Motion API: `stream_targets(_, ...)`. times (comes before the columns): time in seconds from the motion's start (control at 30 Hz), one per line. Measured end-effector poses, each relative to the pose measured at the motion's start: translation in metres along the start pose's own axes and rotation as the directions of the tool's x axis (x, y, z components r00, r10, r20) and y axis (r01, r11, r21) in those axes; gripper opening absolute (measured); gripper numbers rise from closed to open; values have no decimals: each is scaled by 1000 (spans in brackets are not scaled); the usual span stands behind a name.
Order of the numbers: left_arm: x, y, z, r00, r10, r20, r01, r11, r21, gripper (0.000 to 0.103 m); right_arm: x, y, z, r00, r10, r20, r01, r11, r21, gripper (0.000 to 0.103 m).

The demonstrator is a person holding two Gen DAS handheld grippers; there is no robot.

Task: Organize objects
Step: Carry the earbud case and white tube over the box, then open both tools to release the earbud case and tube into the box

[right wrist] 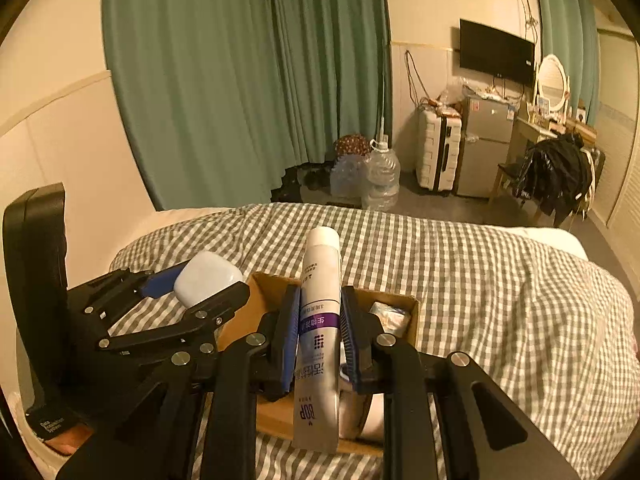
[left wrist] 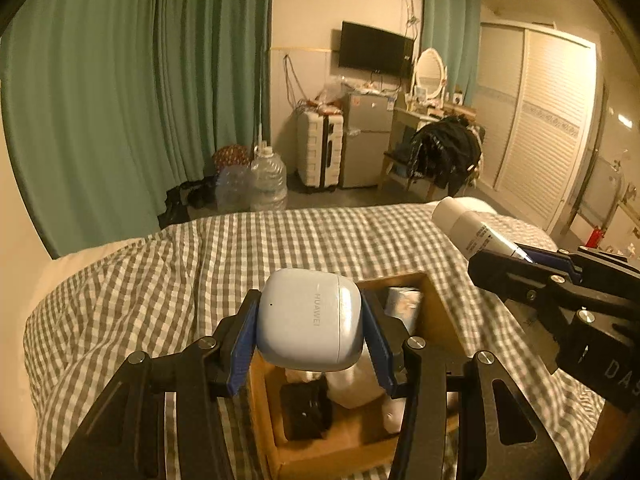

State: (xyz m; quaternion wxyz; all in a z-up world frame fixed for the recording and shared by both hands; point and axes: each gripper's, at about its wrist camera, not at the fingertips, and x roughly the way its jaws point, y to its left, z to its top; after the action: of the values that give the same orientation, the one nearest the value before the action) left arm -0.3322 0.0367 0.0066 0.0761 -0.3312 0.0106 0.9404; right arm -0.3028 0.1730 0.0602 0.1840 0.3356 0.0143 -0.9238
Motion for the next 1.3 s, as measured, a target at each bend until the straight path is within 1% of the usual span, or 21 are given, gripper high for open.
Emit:
stream_targets(0.13,24,1,0,1000,8,-10,-7,1000,10,50,30,-12,3,1000,12,-27,-12,1000,29,19)
stream_targets(0.3,58,-5,-1,1000,7,-27,-7,1000,19,50,63,-24,-1,998,21,-56,-18,999,51,19)
stream_targets(0.43,81,-5,-11,998,-6,-59,8,1000,26,50,89,-30,-10,996,25,-89,-19,998,63,19)
stream_targets(0.53,91,-5,-21,997,-10,-82,12,999,35,50,103,-34,-16,993,27,-118,-18,997,72,19)
stream_targets(0.63,98,-6,-27,995,-19,-102,23,999,38,50,111,-34,-21,991,24,-134,-14,997,70,19)
stream_targets(0.77,104,-4,-36,992,-13,-122,19,999,47,50,120,-35,-24,989,14,-146,-6,998,57,19)
stream_targets(0.9,109,0,-42,988,-26,-153,32,999,34,50,132,-36,-35,982,11,-188,3,997,71,19)
stream_targets(0.97,111,-2,-45,986,-21,-167,31,998,55,50,136,-36,-41,980,13,-201,2,997,75,19)
stream_targets(1.1,115,-4,-50,981,-24,-190,38,997,72,50,140,-38,-51,975,17,-223,2,997,81,19)
stream_targets(1.3,116,-3,-55,976,-29,-215,46,996,74,50,143,-42,-57,971,14,-240,8,996,88,19)
